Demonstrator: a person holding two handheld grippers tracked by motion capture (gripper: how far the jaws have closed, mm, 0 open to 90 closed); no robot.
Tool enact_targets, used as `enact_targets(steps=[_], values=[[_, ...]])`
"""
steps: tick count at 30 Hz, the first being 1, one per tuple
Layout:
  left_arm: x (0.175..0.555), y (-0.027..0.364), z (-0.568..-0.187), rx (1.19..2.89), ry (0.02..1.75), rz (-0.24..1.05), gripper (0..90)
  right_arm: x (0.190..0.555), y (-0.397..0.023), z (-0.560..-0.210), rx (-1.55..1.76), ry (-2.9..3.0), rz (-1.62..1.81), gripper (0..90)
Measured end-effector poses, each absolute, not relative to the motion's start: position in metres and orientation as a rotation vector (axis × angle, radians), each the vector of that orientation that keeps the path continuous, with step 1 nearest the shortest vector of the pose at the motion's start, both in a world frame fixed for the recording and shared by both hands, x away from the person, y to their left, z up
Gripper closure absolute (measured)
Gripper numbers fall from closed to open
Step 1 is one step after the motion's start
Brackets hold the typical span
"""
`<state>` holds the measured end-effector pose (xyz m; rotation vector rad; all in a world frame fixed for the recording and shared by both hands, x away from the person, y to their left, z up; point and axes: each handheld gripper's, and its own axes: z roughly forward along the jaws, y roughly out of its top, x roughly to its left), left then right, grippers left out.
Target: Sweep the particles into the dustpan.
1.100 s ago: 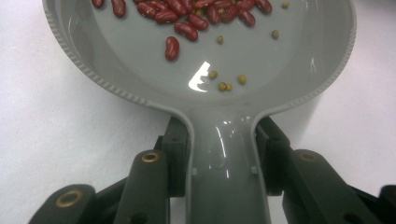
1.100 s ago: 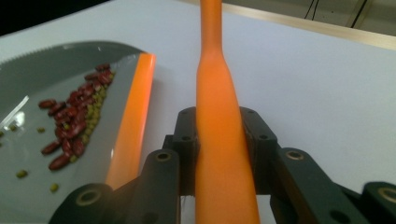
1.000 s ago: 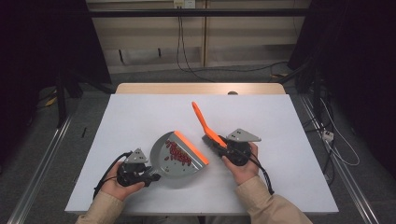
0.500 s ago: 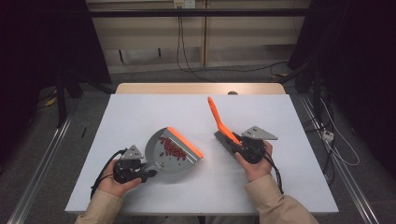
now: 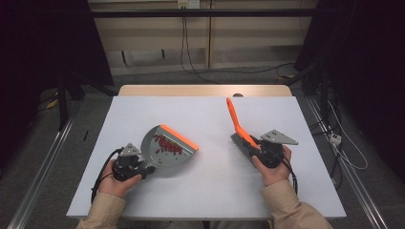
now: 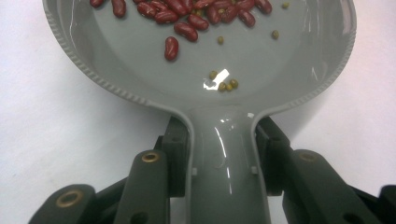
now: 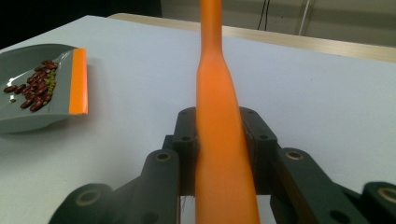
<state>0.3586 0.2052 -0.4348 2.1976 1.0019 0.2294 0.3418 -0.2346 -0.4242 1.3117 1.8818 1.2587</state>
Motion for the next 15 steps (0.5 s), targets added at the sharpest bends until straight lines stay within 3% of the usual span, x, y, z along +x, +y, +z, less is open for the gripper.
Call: enact_targets(steps=[15], values=[[0.368, 0.224, -0.44, 2.118, 1.234, 0.32, 63.5, 0.342, -0.238, -0.43, 1.339, 1.872, 1.244, 71.0]])
